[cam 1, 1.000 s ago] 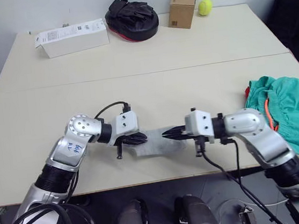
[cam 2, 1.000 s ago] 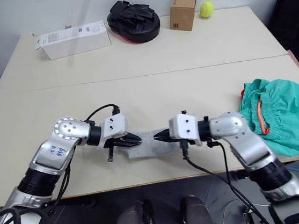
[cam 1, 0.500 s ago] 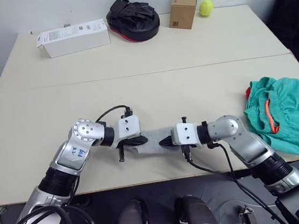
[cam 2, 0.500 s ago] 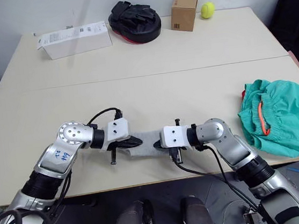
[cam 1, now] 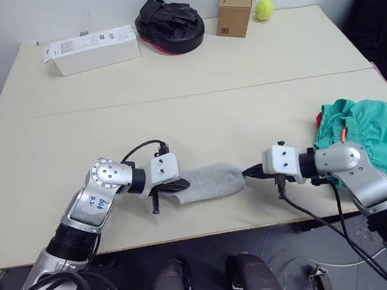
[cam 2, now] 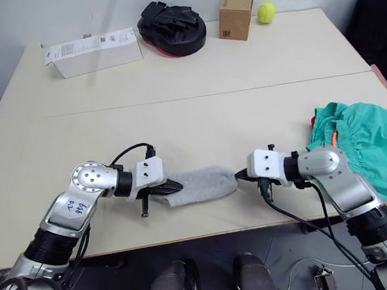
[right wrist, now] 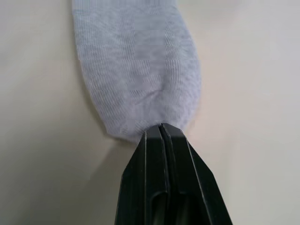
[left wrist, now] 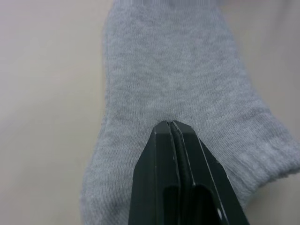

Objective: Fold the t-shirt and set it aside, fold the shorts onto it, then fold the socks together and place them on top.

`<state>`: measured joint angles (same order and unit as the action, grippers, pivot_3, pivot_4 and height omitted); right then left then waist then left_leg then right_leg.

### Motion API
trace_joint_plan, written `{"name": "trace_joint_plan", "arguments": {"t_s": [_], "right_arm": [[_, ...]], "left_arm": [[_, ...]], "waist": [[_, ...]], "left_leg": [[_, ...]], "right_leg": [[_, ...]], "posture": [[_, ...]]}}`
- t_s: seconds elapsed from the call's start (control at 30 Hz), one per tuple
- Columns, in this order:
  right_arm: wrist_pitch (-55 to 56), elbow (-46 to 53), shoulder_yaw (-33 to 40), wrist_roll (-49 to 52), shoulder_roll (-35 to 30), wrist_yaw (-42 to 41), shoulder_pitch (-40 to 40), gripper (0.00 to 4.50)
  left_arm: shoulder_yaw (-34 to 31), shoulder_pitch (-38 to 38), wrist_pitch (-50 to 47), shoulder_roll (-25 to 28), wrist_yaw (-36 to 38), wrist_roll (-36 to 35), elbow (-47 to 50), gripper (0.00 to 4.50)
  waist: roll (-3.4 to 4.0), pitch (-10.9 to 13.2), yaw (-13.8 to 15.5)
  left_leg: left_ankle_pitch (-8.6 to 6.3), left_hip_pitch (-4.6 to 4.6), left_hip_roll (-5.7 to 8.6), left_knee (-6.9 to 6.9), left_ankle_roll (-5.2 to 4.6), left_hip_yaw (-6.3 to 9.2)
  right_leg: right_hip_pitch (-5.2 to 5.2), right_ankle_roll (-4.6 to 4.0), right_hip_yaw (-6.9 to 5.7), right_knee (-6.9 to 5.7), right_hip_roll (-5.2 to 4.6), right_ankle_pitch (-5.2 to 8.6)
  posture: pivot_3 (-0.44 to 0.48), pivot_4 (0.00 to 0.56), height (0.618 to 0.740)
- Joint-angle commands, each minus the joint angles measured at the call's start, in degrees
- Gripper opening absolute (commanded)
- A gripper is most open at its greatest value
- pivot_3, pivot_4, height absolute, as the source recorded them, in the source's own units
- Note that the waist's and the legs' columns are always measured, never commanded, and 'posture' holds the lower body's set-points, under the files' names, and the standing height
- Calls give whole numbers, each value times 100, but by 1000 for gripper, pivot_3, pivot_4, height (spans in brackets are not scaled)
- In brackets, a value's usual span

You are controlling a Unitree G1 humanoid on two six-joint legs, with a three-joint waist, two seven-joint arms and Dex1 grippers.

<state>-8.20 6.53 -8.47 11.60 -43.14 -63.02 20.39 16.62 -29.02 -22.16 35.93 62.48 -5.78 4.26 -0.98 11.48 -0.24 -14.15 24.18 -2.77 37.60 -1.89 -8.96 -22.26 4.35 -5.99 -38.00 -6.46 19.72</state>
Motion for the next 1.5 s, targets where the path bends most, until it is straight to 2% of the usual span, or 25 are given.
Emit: {"name": "trace_joint_plan", "arguments": {"t_s": [0.03,0.13,0.2,0.37,0.4,0.47,0.6,0.83,1.13,1.33,1.5], "right_arm": [[-687,786,544,703,-18,169,-187,0],[-1349,1279,900,1008,-75,466,-508,0],[-1794,1656,1130,1189,-89,723,-766,0],[-2860,2813,1574,1701,-2,1439,-1518,0],[-3041,3023,1635,1807,27,1574,-1655,168],[-3322,3328,1733,2003,46,1769,-1877,573],[-3697,3784,1891,2300,53,2080,-2298,1980],[-4994,3973,2300,3402,508,3133,-2727,4454],[-6655,2434,2896,5601,1620,4692,-2146,4485],[-6900,1338,2840,6434,2111,5741,-1508,4485],[-7004,730,2592,7023,2272,6461,-1076,4485]], "left_arm": [[-360,-128,-282,-92,108,-575,439,60],[-528,-333,-620,-186,129,-928,579,60],[-400,-437,-643,-232,120,-892,538,60],[296,-418,206,-531,-16,-170,-176,60],[432,-422,398,-587,-56,-3,-381,17],[588,-465,621,-688,-157,237,-739,0],[764,-518,892,-804,-222,524,-1247,0],[801,-540,1030,-943,-237,574,-1311,0],[809,-472,958,-951,-201,578,-1101,0],[778,-450,934,-909,-235,618,-1062,0],[745,-408,836,-876,-273,620,-931,0]], "waist": [[0,0,5],[-1,0,46],[-1,0,50],[1,0,39],[1,-1,39],[0,0,18],[0,-1,29],[1,-10,43],[9,-17,43],[10,-34,8],[7,-46,-3]], "left_leg": [[0,2,0,1,0,2],[0,5,3,3,0,13],[-1,4,6,2,-2,25],[-2,-3,10,-7,-3,30],[-2,-1,10,-8,-3,31],[-2,-3,9,-14,-3,31],[-3,-6,9,-21,-5,35],[-18,-15,10,-26,-39,51],[-19,-13,13,-29,-46,54],[-19,-18,13,-38,-46,53],[-19,-19,13,-42,-46,52]], "right_leg": [[0,0,-2,0,0,0],[7,0,-11,7,-2,0],[20,0,-17,18,-4,0],[31,0,-20,27,-4,0],[28,0,-22,27,-4,0],[27,0,-23,27,-3,0],[28,0,-24,28,-3,0],[60,-4,-28,60,-6,2],[62,-4,-29,62,-10,2],[62,-4,-30,66,-9,2],[62,-4,-29,68,-9,2]], "posture": [[0,150,740],[0,150,740],[0,150,740],[0,150,740],[0,150,740],[0,150,740],[0,150,740],[0,150,740],[0,150,740],[0,150,740],[0,150,740]]}}
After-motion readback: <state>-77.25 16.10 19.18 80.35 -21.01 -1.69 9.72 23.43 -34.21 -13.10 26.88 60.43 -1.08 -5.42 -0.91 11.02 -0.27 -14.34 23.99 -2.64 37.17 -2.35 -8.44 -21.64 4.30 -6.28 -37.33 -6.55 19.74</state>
